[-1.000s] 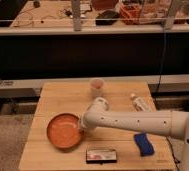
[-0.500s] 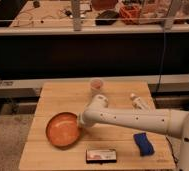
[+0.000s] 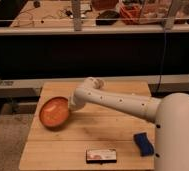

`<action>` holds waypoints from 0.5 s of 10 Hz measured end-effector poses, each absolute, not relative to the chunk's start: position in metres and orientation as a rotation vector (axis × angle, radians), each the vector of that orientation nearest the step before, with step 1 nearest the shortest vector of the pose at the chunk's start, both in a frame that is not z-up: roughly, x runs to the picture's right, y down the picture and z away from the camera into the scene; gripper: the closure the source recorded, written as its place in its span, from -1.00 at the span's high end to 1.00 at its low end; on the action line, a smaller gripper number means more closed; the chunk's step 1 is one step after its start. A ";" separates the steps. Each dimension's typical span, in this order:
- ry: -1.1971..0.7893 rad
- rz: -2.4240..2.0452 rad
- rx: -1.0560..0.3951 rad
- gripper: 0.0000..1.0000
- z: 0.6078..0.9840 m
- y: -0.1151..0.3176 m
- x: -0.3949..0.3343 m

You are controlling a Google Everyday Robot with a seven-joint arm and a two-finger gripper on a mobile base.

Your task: Drag the ceramic bowl in a circle

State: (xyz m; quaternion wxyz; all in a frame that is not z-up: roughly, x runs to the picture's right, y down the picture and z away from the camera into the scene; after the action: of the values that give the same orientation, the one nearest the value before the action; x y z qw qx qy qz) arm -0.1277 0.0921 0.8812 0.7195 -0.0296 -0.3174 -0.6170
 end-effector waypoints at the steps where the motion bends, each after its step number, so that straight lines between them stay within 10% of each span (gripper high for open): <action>1: -0.701 -1.347 -0.068 -0.98 0.887 0.086 -0.125; 5: -0.685 -1.239 -0.099 -0.98 0.907 0.080 -0.079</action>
State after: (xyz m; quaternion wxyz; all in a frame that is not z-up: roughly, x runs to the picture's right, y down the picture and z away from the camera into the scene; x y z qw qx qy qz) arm -0.0792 0.0799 0.9068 0.7588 -0.0456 -0.3144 -0.5686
